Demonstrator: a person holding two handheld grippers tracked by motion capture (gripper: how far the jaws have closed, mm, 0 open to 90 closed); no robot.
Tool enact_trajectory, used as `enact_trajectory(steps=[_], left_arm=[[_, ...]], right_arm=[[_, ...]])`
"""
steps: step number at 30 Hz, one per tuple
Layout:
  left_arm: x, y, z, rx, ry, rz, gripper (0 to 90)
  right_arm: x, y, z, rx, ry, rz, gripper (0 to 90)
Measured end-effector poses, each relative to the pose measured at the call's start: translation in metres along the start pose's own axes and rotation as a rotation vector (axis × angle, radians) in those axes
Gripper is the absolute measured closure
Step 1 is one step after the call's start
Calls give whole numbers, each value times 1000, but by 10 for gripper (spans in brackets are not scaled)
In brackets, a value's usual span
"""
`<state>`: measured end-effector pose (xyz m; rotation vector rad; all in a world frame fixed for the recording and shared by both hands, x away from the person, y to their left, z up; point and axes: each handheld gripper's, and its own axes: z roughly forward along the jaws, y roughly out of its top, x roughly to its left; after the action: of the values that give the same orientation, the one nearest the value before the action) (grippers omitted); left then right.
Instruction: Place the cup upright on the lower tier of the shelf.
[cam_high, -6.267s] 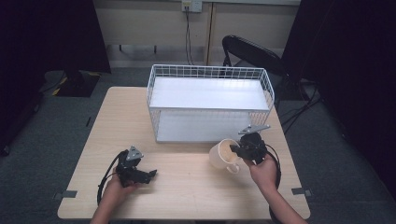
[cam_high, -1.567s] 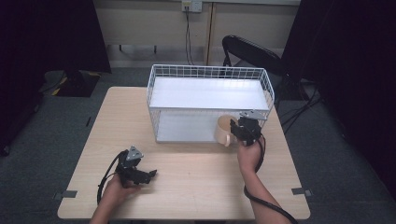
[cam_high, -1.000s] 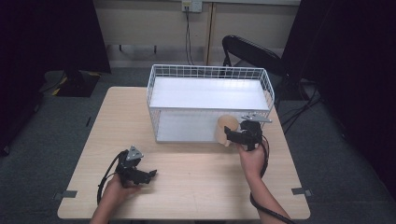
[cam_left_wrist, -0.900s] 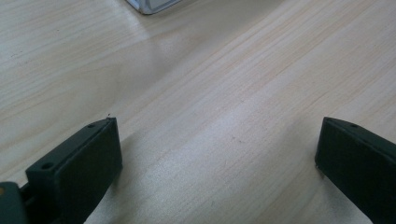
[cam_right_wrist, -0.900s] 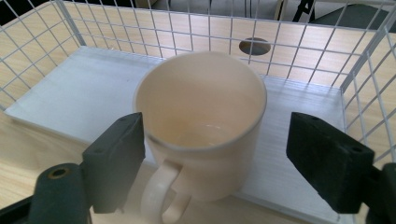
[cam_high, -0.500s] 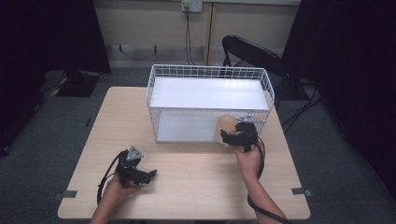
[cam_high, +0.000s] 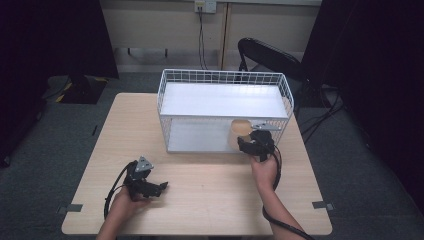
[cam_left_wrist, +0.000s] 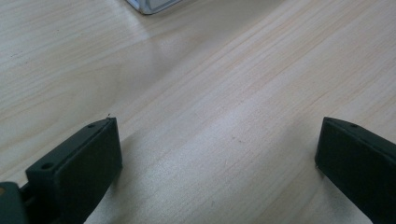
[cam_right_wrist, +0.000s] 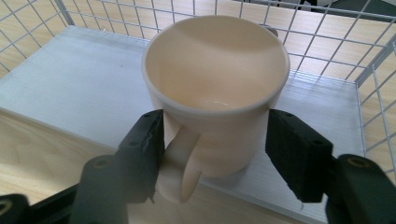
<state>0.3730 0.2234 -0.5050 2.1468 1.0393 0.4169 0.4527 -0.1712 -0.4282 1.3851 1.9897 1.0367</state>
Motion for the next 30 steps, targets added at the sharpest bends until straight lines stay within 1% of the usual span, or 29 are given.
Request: enact_trajectory(steps=[1, 5, 7, 12, 15, 16, 25, 30], left_arm=[[0, 0, 0, 0, 0, 0, 0], [0, 0, 0, 0, 0, -1, 0], [0, 0, 0, 0, 0, 0, 0], [0, 0, 0, 0, 0, 0, 0], [0, 0, 0, 0, 0, 0, 0], [0, 0, 0, 0, 0, -1, 0], [0, 0, 0, 0, 0, 0, 0], [0, 0, 0, 0, 0, 0, 0]], right_arm=[[1, 1, 0, -3, -5, -7, 428], [1, 2, -1, -13, -11, -14, 476], [2, 3, 0, -11, -12, -13, 480], [3, 5, 0, -28, -23, -19, 522], [4, 5, 1, -27, -24, -24, 532], [4, 6, 1, -30, -24, -22, 548], [5, 8, 4, -42, -30, -26, 555], [5, 8, 4, -46, -28, -21, 562]])
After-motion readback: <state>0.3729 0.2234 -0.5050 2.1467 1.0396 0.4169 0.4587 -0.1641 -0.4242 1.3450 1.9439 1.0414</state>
